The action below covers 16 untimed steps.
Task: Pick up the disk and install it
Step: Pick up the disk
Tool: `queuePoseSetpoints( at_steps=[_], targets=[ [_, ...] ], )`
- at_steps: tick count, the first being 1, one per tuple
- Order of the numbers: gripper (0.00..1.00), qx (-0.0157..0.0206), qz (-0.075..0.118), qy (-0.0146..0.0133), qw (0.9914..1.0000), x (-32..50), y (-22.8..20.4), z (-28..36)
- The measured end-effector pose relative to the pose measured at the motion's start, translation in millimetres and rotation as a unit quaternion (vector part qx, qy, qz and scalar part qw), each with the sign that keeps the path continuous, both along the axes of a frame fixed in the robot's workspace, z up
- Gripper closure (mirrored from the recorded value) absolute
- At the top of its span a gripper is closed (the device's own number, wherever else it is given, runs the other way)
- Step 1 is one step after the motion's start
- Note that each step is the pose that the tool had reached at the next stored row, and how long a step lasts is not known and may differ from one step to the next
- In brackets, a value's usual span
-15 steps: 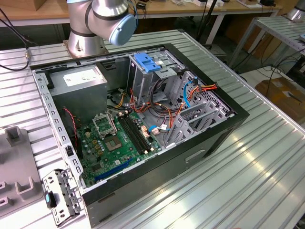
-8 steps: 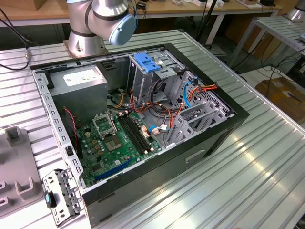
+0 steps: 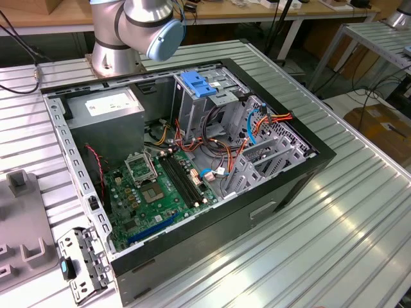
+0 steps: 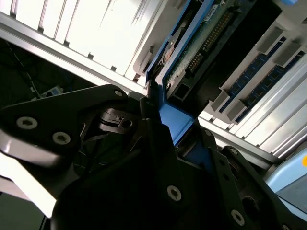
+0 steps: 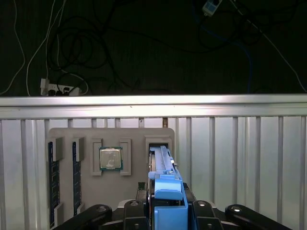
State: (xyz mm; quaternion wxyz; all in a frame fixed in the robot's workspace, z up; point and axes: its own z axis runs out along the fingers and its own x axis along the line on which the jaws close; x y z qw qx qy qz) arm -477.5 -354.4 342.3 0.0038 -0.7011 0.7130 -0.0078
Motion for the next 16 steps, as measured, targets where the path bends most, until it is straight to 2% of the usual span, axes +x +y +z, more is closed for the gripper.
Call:
queuePoseSetpoints(
  at_steps=[7, 16],
  targets=[
    [0.63, 0.0000, 0.000, 0.0000, 1.00000, 0.0, 0.0, 2.7],
    [0.63, 0.0000, 0.000, 0.0000, 1.00000, 0.0, 0.0, 3.1]
  ],
)
